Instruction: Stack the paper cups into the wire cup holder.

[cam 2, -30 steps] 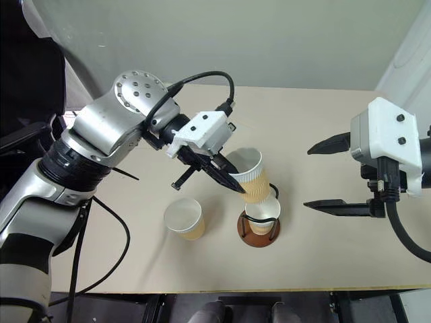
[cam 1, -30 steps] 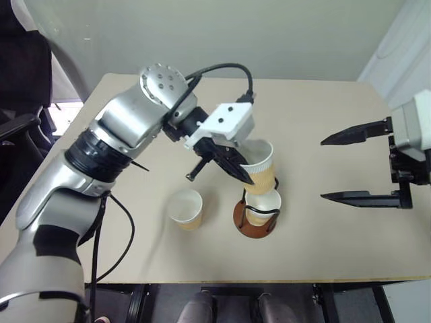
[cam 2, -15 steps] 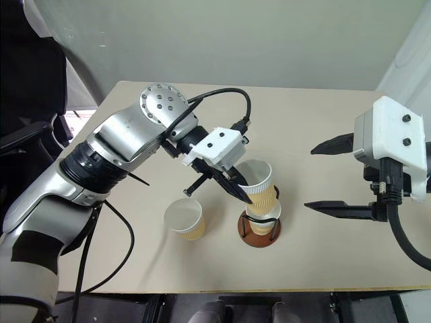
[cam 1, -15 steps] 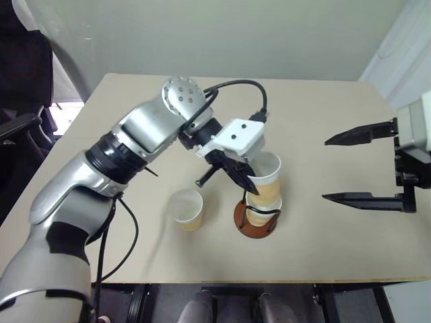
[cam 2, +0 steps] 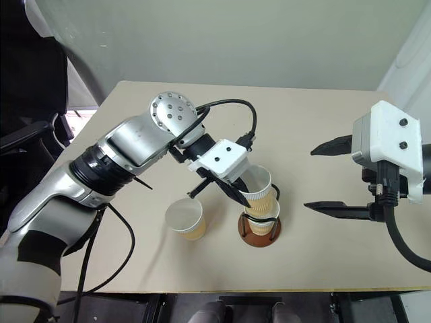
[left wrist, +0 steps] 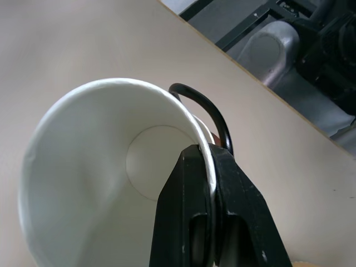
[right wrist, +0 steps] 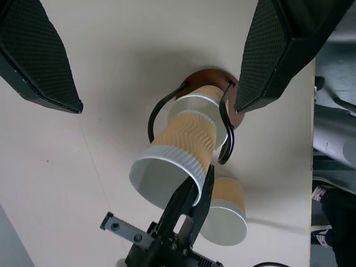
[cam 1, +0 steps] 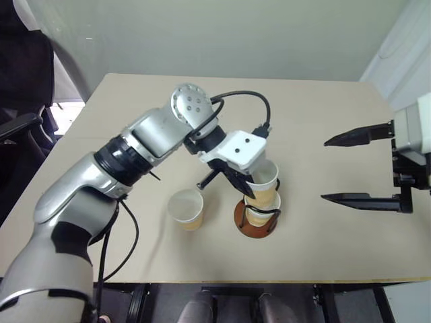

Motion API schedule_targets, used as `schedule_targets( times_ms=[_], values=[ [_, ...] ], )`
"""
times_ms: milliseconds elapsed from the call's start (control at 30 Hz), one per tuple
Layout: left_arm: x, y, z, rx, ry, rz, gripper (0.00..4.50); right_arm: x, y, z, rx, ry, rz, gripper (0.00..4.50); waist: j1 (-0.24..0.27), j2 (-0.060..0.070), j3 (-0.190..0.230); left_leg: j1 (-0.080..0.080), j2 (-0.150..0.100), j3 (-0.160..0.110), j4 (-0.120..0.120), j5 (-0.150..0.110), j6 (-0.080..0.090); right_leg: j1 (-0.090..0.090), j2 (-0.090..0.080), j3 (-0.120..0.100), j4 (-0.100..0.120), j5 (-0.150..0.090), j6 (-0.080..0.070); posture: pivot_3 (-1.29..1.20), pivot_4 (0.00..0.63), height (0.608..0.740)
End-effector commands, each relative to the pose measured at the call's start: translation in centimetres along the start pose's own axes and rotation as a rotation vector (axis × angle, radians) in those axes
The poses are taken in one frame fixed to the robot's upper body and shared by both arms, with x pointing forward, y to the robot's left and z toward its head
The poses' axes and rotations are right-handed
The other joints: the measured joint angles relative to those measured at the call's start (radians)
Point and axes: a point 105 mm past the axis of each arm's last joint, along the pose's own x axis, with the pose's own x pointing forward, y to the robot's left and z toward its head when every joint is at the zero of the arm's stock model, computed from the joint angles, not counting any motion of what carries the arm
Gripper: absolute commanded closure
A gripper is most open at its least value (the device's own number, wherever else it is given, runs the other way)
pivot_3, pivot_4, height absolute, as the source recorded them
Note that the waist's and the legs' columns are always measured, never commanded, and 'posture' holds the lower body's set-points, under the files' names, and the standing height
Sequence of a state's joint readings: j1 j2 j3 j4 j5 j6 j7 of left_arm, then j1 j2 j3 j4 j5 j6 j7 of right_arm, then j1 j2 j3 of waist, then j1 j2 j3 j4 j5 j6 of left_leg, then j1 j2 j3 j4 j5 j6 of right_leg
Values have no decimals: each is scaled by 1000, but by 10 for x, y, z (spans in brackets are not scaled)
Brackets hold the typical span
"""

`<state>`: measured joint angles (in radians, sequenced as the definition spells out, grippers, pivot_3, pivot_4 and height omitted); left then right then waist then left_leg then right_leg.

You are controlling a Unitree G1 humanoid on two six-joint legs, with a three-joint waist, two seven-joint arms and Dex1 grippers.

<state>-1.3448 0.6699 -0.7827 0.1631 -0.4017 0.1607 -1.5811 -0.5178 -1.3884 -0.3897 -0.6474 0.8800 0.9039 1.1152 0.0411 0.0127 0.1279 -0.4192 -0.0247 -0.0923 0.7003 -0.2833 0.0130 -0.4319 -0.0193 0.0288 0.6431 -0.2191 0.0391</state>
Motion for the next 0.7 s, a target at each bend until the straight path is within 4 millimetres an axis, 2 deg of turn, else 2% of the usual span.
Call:
schedule_targets(
  times_ms=[33, 133, 367, 433, 500, 633, 700],
  values=[
    [-3, 4, 7, 31, -24, 6, 4445, -7, -4, 6, -41, -3, -44, 0, 1, 0, 0, 0, 0, 0, 0, 0, 0, 0, 0, 0, 0, 0, 0, 0, 150, 740],
    [-3, 8, 16, 11, -80, 20, 3839, -7, -4, 4, -41, 3, -44, 0, 2, 0, 0, 0, 0, 0, 0, 0, 0, 0, 0, 0, 0, 0, 0, 0, 150, 740],
    [-5, 8, 23, -13, -127, 34, 1420, -6, -6, 1, -40, 6, -47, 0, 3, 0, 0, 0, 0, 1, 0, 0, 0, 0, 0, 0, 0, 0, 0, 0, 150, 740],
    [-10, 9, 27, -14, -144, 59, 738, -5, -6, 1, -39, 3, -47, 0, 3, 0, 0, 0, 0, 1, 0, 0, 0, 0, 0, 0, 0, 0, 0, 0, 150, 740],
    [-23, 8, 29, -10, -146, 105, 68, -4, -6, 1, -38, -2, -45, 0, 4, 0, 0, 0, 0, 1, 0, 0, 0, 0, 0, 0, 0, 0, 0, 0, 150, 740],
    [-52, 5, 28, -24, -128, 205, 68, -3, -5, 0, -30, -9, -36, 0, 2, 0, 0, 0, 0, 1, 0, 0, 0, 0, 0, 0, 0, 0, 0, 0, 150, 740],
    [-69, -5, 26, -28, -85, 265, 68, -1, -2, -1, -16, -13, -11, 0, 1, 0, 0, 0, 0, 1, 0, 0, 0, 0, 0, 0, 0, 0, 0, 0, 150, 740]
  ],
)
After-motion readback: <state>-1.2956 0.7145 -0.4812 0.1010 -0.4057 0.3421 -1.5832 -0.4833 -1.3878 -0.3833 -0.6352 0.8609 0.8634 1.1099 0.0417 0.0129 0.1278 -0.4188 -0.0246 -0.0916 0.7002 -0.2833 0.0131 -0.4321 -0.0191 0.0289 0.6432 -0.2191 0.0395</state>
